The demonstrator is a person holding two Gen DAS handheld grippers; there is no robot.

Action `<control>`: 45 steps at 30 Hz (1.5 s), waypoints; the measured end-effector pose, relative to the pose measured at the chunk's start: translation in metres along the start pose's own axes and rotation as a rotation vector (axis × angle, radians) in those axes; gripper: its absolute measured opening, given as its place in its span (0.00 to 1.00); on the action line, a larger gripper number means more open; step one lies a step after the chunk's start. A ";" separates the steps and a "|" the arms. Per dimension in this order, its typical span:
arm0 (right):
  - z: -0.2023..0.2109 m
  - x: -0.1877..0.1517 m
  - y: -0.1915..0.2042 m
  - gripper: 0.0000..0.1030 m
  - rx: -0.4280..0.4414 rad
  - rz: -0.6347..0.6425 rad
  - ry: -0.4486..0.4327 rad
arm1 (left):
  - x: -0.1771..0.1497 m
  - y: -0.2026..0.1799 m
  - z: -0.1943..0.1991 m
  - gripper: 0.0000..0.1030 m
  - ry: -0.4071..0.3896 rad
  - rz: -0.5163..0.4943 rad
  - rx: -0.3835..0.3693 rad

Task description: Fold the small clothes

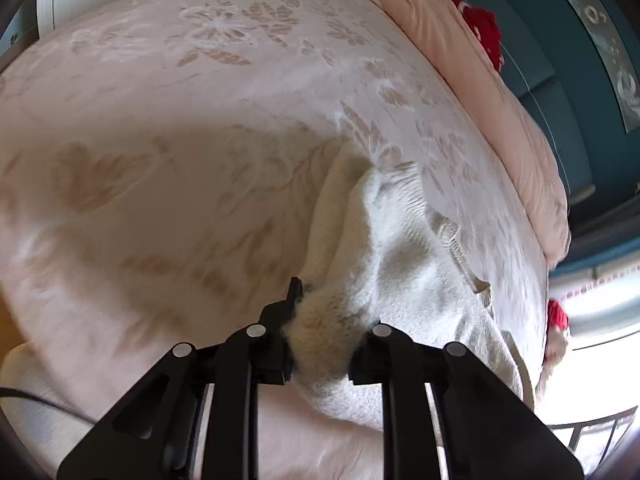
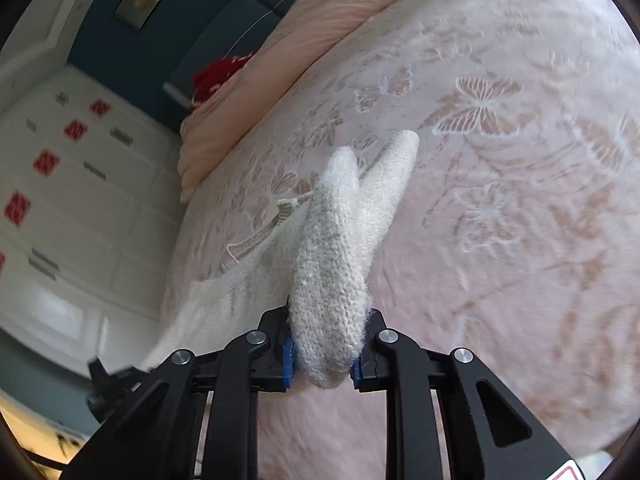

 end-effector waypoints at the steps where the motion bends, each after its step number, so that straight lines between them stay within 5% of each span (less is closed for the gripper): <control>1: 0.012 -0.006 0.000 0.18 -0.029 0.036 0.018 | -0.005 0.004 0.005 0.16 0.009 -0.018 0.017; 5: 0.020 -0.054 -0.041 0.24 -0.175 0.102 0.155 | -0.044 0.036 0.003 0.21 0.102 -0.048 0.095; 7: 0.013 -0.075 -0.067 0.27 -0.264 0.095 0.222 | -0.054 0.041 0.003 0.24 0.084 -0.054 0.102; 10: 0.038 -0.059 -0.067 0.31 -0.248 0.025 0.107 | -0.038 0.019 0.035 0.26 -0.032 -0.122 0.100; 12: 0.047 -0.037 -0.054 0.44 -0.250 0.073 0.031 | -0.022 -0.004 0.059 0.42 -0.144 -0.192 0.087; 14: 0.038 -0.011 -0.034 0.52 -0.237 0.151 -0.004 | -0.001 -0.035 0.064 0.72 -0.224 -0.272 0.051; 16: 0.011 0.007 -0.019 0.61 -0.228 0.222 0.012 | 0.012 -0.058 0.041 0.75 -0.209 -0.329 0.024; 22: -0.096 0.015 -0.023 0.60 -0.269 0.246 0.153 | 0.017 -0.077 -0.085 0.73 0.036 -0.345 0.082; 23: -0.104 0.015 -0.026 0.50 -0.268 0.228 0.162 | 0.014 -0.077 -0.099 0.61 0.059 -0.346 0.088; 24: -0.107 0.014 -0.028 0.21 -0.256 0.218 0.162 | 0.011 -0.078 -0.108 0.50 0.083 -0.370 0.081; 25: -0.107 0.015 -0.024 0.08 -0.221 0.212 0.159 | 0.008 -0.079 -0.111 0.26 0.095 -0.395 0.085; 26: -0.104 0.018 -0.021 0.07 -0.212 0.206 0.146 | 0.007 -0.084 -0.108 0.13 0.098 -0.413 0.064; 27: -0.091 0.025 -0.012 0.07 -0.179 0.205 0.091 | 0.010 -0.090 -0.096 0.11 0.064 -0.415 0.032; 29: -0.062 0.040 0.008 0.07 -0.121 0.226 -0.016 | 0.018 -0.106 -0.071 0.10 -0.008 -0.430 -0.042; 32: -0.046 0.052 0.015 0.07 -0.118 0.242 -0.088 | 0.024 -0.123 -0.070 0.11 -0.042 -0.467 -0.011; 36: -0.114 0.031 -0.035 0.08 -0.287 0.229 0.134 | 0.009 -0.110 -0.138 0.15 0.068 -0.507 0.158; 42: -0.047 0.029 0.014 0.18 -0.234 0.302 -0.058 | 0.001 -0.126 -0.058 0.23 -0.063 -0.533 0.076; 45: -0.032 -0.002 0.049 0.17 -0.145 0.383 -0.024 | -0.026 -0.132 -0.025 0.26 -0.069 -0.566 0.044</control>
Point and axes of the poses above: each gripper's, at about its wrist camera, not at the fingertips, and z roughly against the way its jaws point, y to its left, x to its top, the point moved 1 cm from there along -z, roughly the way its jaws point, and after that the axes turned 9 degrees about -y, right-handed, at the moved point
